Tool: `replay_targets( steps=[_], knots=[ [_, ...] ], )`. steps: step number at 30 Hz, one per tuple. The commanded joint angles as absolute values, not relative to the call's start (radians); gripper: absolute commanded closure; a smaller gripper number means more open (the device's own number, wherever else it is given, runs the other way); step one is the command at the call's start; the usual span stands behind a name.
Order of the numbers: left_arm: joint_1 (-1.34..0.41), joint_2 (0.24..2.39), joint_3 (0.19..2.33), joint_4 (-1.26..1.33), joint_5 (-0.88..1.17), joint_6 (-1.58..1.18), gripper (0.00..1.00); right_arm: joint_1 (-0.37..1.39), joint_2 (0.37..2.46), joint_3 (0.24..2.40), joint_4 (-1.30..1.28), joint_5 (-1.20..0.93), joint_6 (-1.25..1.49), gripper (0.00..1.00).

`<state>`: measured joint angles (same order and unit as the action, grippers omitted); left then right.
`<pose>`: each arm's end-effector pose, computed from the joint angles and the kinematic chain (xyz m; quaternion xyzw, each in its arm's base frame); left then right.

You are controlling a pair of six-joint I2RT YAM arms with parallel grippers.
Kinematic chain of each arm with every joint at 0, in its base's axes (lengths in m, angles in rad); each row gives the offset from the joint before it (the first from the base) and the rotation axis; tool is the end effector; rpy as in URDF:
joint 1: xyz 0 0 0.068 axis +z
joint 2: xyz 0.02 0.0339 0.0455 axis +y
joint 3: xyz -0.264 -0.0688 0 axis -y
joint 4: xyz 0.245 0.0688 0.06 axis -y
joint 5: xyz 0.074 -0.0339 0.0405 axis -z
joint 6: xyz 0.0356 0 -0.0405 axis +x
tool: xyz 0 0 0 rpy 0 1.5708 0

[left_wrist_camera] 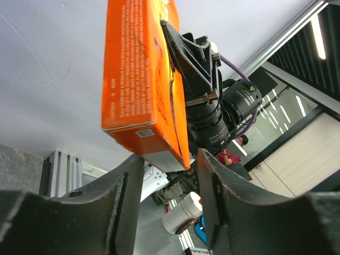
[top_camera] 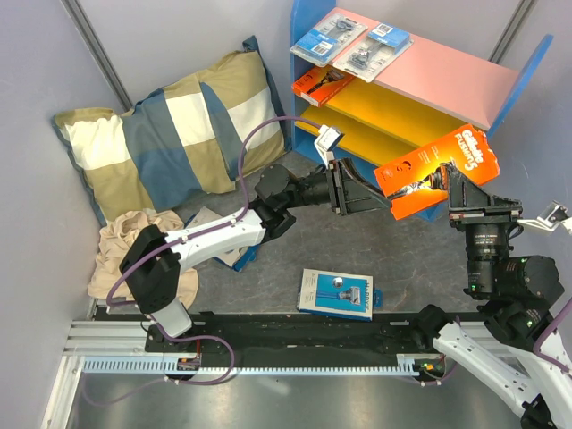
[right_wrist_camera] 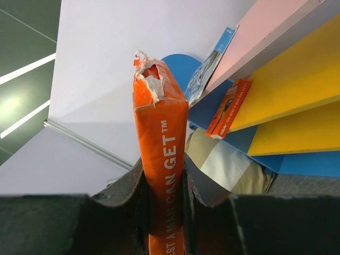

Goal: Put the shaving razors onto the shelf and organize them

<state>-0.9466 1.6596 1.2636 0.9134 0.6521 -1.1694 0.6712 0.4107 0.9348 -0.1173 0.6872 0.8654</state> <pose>0.2054 -0.3222 0.3879 0.2222 0.5040 -0.7926 0.2615 0.0558 0.0154 0.4336 0.3303 0.4878 0.4134 0.6943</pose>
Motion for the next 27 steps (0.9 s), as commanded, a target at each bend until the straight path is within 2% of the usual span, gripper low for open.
replay_targets(
  steps=[1, 3, 6, 7, 9, 11, 13, 14, 17, 20, 27],
  knots=[
    [-0.960, 1.658, 1.321, 0.951, 0.624, -1.158, 0.56, 0.675, 0.411, 0.923, -0.109, 0.657, 0.874, 0.82],
    [-0.962, 1.661, 1.322, 0.948, 0.621, -1.155, 0.60, 0.675, 0.414, 0.922, -0.110, 0.632, 0.876, 0.80],
    [-0.959, 1.670, 1.331, 0.948, 0.620, -1.163, 0.74, 0.675, 0.425, 0.922, -0.115, 0.606, 0.874, 0.77],
    [-0.959, 1.672, 1.335, 0.948, 0.623, -1.166, 0.85, 0.675, 0.429, 0.925, -0.123, 0.601, 0.873, 0.75],
    [-0.951, 1.675, 1.332, 0.956, 0.623, -1.180, 0.97, 0.675, 0.434, 0.928, -0.132, 0.600, 0.865, 0.56],
    [-0.945, 1.677, 1.318, 0.982, 0.621, -1.201, 0.98, 0.675, 0.434, 0.936, -0.158, 0.609, 0.862, 0.38],
    [-0.927, 1.681, 1.293, 1.015, 0.621, -1.229, 0.98, 0.675, 0.431, 0.937, -0.167, 0.618, 0.854, 0.29],
    [-0.916, 1.683, 1.283, 1.058, 0.623, -1.262, 0.98, 0.675, 0.430, 0.937, -0.170, 0.621, 0.850, 0.20],
    [-0.868, 1.692, 1.243, 1.144, 0.621, -1.333, 0.98, 0.675, 0.420, 0.937, -0.187, 0.643, 0.850, 0.10],
    [-0.833, 1.701, 1.201, 1.201, 0.618, -1.391, 0.98, 0.675, 0.417, 0.940, -0.195, 0.650, 0.844, 0.03],
    [-0.759, 1.661, 1.082, 1.238, 0.607, -1.417, 0.98, 0.675, 0.407, 0.950, -0.209, 0.675, 0.816, 0.02]
  ],
)
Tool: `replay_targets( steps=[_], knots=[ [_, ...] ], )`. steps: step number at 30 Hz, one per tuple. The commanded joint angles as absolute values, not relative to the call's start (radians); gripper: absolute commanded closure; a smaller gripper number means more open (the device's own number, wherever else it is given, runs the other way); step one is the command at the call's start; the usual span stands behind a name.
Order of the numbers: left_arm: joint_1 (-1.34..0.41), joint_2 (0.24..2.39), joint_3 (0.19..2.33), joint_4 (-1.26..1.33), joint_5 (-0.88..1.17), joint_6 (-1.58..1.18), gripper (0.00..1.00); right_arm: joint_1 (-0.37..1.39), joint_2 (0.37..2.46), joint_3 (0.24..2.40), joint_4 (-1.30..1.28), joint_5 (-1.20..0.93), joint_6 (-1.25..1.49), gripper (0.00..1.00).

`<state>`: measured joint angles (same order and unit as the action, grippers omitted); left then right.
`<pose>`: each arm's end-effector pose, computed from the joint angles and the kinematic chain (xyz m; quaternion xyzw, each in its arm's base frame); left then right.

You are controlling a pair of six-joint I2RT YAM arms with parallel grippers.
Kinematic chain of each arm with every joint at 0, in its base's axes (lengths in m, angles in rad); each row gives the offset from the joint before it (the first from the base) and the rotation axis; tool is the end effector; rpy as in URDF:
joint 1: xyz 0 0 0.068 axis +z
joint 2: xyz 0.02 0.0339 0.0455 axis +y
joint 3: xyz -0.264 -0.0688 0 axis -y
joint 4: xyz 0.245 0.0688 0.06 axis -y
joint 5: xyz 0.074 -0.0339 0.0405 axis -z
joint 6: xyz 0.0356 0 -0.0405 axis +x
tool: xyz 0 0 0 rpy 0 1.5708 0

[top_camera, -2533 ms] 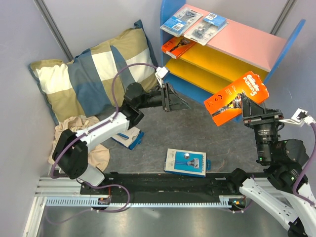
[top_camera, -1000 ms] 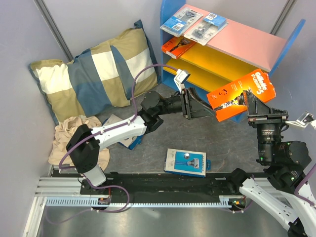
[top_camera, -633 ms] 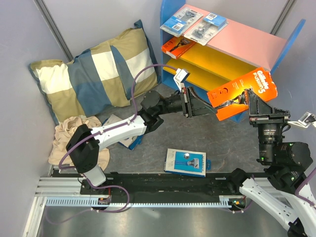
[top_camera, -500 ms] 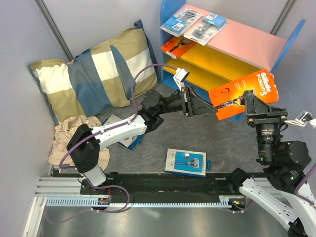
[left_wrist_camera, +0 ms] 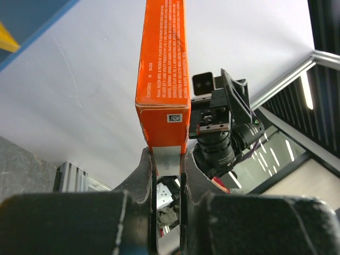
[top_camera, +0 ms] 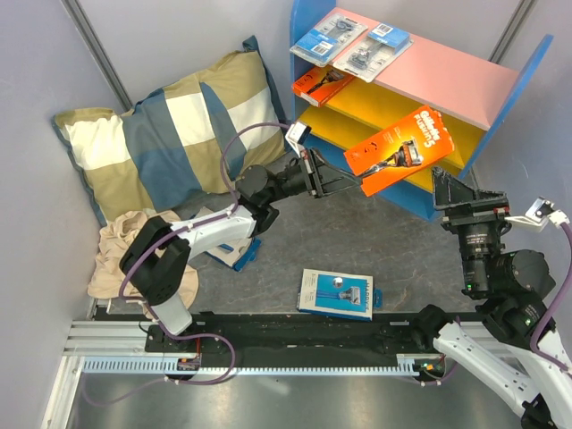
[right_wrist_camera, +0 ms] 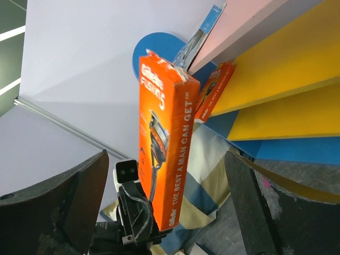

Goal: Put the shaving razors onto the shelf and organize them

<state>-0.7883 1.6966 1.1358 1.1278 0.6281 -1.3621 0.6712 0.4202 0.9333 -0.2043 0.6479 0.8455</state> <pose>0.2525 -0.2837 0.3511 0.1303 0.5155 -0.8042 0.2658 0.0607 0.0208 0.4249 0.3047 0.5348 0.3901 0.6848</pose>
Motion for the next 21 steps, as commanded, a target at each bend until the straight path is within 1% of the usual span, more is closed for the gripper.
replay_targets(
  steps=[1, 10, 16, 21],
  knots=[
    [-0.750, 1.652, 1.066, 1.239, 0.607, -1.417, 0.98, 0.675, 0.403, 0.950, -0.210, 0.678, 0.815, 0.02],
    [-0.660, 1.569, 0.882, 1.241, 0.624, -1.410, 0.98, 0.675, 0.391, 0.953, -0.221, 0.715, 0.782, 0.02],
    [-0.624, 1.580, 0.873, 1.197, 0.629, -1.396, 0.98, 0.675, 0.390, 0.956, -0.224, 0.732, 0.761, 0.02],
    [-0.604, 1.630, 0.934, 1.158, 0.643, -1.401, 0.98, 0.673, 0.385, 0.968, -0.225, 0.750, 0.741, 0.02]
  ],
)
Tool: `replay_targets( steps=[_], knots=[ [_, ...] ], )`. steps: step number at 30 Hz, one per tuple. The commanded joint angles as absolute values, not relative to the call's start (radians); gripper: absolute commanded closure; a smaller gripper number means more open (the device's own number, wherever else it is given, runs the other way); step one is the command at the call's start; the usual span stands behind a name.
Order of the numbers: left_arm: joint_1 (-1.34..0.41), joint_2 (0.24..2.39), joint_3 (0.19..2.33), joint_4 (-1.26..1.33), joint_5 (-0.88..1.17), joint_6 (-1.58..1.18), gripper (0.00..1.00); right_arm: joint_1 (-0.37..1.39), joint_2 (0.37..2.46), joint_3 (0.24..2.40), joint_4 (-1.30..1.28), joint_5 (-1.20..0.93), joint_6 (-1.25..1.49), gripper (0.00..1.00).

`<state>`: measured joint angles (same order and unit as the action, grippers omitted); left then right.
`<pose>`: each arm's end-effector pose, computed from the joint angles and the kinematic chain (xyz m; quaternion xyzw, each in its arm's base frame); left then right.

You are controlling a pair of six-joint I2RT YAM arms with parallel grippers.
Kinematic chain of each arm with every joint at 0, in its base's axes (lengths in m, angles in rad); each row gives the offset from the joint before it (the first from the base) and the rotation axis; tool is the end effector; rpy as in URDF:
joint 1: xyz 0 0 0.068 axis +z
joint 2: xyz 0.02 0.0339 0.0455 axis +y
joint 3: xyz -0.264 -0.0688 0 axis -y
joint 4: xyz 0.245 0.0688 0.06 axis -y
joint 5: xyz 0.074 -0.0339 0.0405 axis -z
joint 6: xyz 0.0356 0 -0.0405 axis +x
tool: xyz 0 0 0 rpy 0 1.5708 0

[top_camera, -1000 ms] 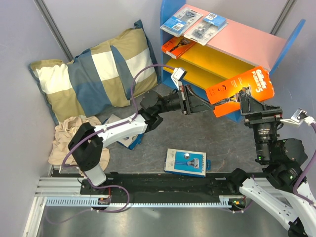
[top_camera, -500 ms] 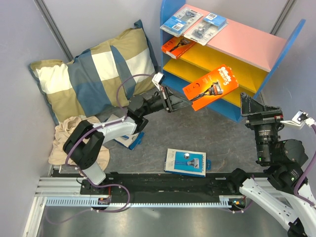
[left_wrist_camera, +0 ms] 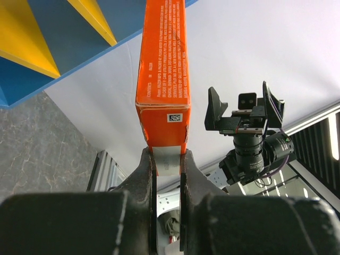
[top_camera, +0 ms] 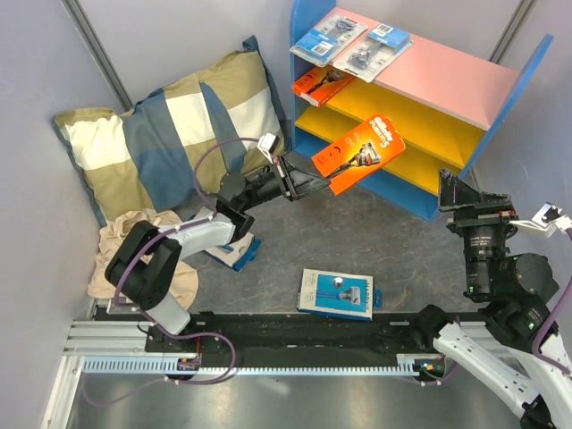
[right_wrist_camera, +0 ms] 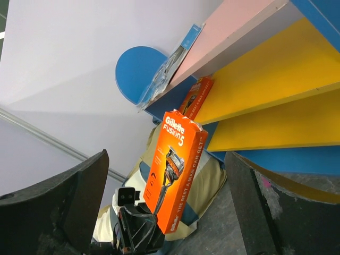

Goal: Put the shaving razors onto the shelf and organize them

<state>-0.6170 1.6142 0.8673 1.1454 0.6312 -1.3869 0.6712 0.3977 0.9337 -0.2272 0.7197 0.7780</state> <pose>0.2706 -0.2177 0.2947 0.0422 0.5845 -0.7597 0.2819 0.0558 0.0143 0.4231 0.3134 0.5362 0.3454 0.7036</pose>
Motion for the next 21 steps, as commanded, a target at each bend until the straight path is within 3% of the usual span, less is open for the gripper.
replay_targets(
  steps=[1, 21],
  knots=[
    [-0.603, 1.655, 0.946, 1.154, 0.644, -1.402, 0.98, 0.675, 0.385, 0.971, -0.227, 0.752, 0.736, 0.02],
    [-0.592, 1.948, 1.387, 0.922, 0.574, -1.430, 0.98, 0.675, 0.327, 0.992, -0.267, 0.821, 0.690, 0.02]
  ],
)
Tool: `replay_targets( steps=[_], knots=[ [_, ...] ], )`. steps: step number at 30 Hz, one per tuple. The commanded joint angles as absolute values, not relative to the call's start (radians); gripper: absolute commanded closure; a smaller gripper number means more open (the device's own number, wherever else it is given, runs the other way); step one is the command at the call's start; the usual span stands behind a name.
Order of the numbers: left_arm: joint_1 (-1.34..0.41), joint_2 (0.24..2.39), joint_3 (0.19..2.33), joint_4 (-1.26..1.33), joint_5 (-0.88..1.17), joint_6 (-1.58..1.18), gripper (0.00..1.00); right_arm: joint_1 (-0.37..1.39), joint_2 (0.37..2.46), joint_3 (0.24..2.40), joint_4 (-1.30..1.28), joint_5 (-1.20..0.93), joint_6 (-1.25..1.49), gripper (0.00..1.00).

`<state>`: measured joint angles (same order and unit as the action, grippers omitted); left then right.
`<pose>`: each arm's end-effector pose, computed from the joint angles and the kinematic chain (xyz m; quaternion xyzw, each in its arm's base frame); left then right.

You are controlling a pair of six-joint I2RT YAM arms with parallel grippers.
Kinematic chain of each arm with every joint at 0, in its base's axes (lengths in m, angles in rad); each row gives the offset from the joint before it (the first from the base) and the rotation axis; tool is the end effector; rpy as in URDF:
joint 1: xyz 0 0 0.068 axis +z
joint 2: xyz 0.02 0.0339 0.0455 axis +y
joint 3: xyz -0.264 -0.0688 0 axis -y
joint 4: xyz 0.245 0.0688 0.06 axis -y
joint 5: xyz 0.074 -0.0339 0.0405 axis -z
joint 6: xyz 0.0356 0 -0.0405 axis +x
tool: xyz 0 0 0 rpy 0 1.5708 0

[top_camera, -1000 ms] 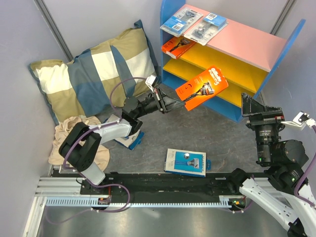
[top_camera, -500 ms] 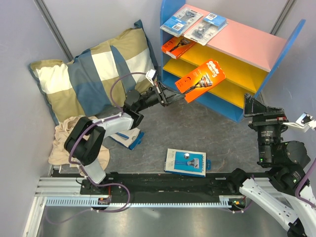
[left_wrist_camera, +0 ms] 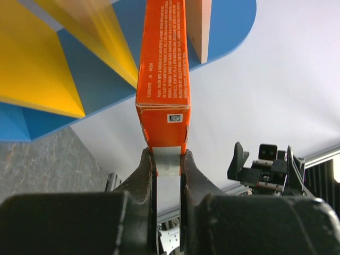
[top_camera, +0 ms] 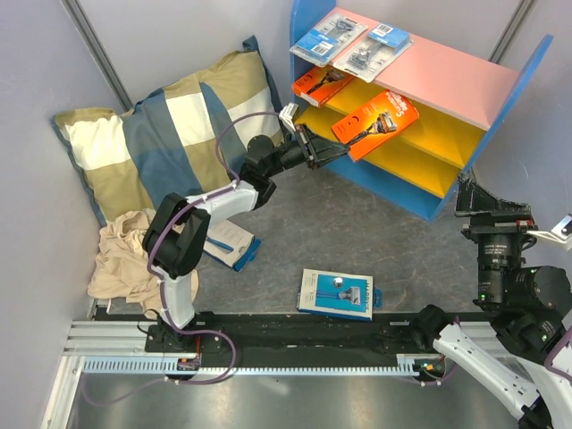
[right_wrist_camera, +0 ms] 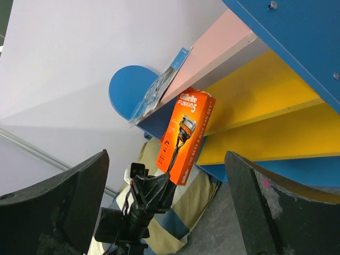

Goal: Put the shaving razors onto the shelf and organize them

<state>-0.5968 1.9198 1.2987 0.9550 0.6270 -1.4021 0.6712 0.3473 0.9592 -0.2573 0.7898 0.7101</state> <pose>0.3535 -0.2654 0.3015 0.0151 0.6059 -0.7487 0.2687 0.0398 -0.0007 0.4276 0.3259 0.5211 0.3132 0.7240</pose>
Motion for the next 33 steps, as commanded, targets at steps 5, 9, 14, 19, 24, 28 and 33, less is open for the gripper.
replay_targets(
  steps=[5, 9, 14, 19, 24, 28, 33],
  knots=[
    [-0.592, 2.002, 1.511, 0.830, 0.531, -1.442, 0.98, 0.675, 0.311, 1.000, -0.281, 0.836, 0.681, 0.02],
    [-0.588, 2.052, 1.620, 0.708, 0.502, -1.445, 0.98, 0.676, 0.302, 1.009, -0.296, 0.847, 0.676, 0.02],
    [-0.581, 2.112, 1.733, 0.609, 0.465, -1.470, 0.98, 0.676, 0.284, 1.017, -0.316, 0.862, 0.672, 0.02],
    [-0.568, 2.146, 1.819, 0.500, 0.456, -1.468, 0.98, 0.676, 0.273, 1.025, -0.330, 0.874, 0.666, 0.02],
    [-0.543, 2.186, 1.871, 0.453, 0.462, -1.508, 0.98, 0.676, 0.267, 1.026, -0.337, 0.882, 0.667, 0.02],
    [-0.531, 2.190, 1.884, 0.404, 0.440, -1.505, 0.98, 0.676, 0.267, 1.025, -0.351, 0.900, 0.676, 0.02],
    [-0.511, 2.207, 1.905, 0.391, 0.419, -1.532, 0.96, 0.676, 0.264, 1.028, -0.364, 0.905, 0.684, 0.02]
  ],
)
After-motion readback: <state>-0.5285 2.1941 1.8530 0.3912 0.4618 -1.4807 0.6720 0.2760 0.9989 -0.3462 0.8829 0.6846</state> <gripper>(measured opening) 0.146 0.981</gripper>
